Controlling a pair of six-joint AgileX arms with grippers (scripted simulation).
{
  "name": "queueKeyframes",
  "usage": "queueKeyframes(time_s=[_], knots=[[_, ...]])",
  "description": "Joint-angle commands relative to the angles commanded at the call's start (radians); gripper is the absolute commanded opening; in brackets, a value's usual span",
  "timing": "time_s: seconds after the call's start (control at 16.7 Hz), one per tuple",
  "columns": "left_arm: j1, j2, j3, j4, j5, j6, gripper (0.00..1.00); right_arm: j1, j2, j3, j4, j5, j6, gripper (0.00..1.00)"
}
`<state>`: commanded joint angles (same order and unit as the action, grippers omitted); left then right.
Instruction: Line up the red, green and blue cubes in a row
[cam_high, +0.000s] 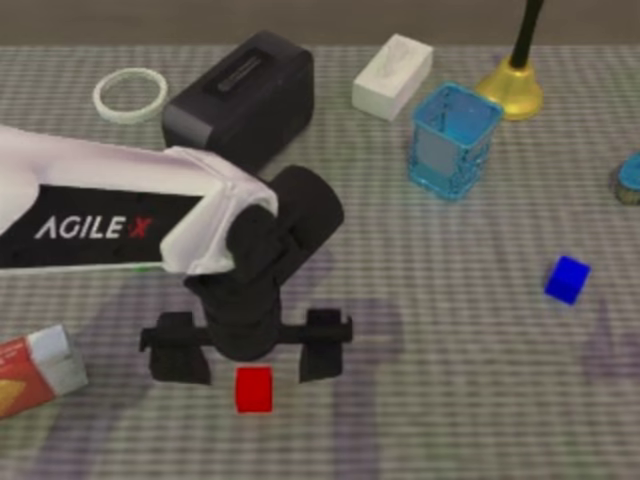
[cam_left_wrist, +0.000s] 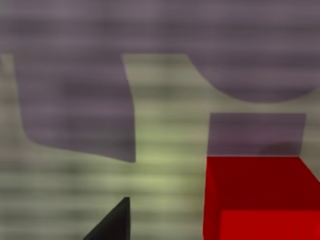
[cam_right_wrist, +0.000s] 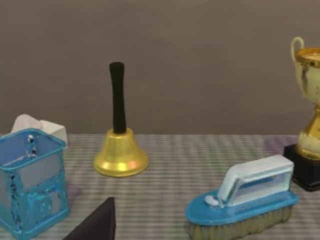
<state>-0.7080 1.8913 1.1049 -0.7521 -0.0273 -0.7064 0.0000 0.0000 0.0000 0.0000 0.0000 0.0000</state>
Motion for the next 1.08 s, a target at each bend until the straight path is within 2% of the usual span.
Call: queueKeyframes(time_s=[0.42,0.84,1.08], knots=[[0.001,-0.007,0.012,-0.017,0.000,-0.001,1.00,0.000,0.000,0.000,0.000,0.000,0.000,1.00],[0.011,-0.103,0.140,-0.249,-0.001,-0.010,1.00,0.000,0.000,0.000,0.000,0.000,0.000,1.00],[0.013,-0.116,0.153,-0.269,-0.001,-0.010,1.00,0.000,0.000,0.000,0.000,0.000,0.000,1.00]])
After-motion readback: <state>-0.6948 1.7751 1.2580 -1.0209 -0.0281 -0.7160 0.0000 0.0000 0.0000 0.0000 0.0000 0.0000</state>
